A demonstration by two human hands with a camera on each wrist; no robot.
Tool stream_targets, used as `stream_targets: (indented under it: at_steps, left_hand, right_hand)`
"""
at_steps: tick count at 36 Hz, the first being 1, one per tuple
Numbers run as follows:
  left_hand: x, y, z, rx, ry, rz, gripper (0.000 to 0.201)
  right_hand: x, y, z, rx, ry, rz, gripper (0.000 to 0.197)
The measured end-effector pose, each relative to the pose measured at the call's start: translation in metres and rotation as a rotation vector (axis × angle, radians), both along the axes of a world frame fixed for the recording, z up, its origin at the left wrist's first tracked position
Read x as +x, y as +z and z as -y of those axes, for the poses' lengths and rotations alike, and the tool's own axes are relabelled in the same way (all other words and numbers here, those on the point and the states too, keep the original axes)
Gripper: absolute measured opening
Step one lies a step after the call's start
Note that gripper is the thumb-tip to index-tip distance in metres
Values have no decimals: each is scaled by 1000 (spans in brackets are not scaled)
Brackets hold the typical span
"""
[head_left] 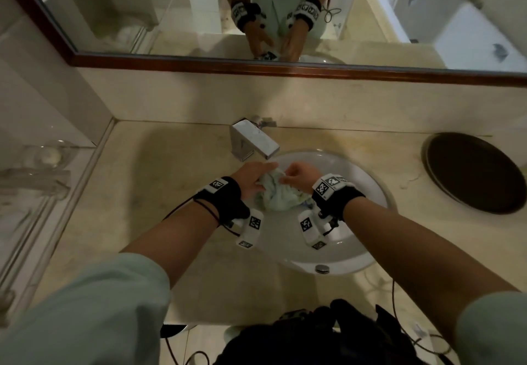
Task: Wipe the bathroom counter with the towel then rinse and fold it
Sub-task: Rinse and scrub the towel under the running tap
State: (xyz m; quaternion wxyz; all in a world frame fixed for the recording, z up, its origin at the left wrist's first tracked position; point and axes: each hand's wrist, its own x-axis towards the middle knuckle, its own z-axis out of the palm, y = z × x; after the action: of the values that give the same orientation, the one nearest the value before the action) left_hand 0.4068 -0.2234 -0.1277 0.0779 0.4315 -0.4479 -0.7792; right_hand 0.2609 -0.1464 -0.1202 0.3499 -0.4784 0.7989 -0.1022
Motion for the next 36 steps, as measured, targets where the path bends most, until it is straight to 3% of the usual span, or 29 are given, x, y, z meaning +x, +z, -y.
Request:
stream_targets:
  at_steps: [5,13,18,25,33,36]
  left_hand:
    - [-1,-3,5,-116,20,147,21]
    - [-6,4,9,-376,-211,318,33]
    - [-4,15,7,-179,-335,330,43]
    - [-13,26,6,-61,-253,289,17]
    - [-1,22,7,155,-86,62,29]
    - [10,11,9,192,-78,72,28]
  right_hand:
    - [-6,7,0,-97,4,-35,12]
    - [-11,33,-4,-253,142,-158,11]
    - [-14,47,-9,-345,202,-186,14]
    - [-5,63,-9,-356,282,-220,15]
    - [-10,87,-12,-473,180,-213,17]
    - [-12,99,-14,-548,146,-188,8]
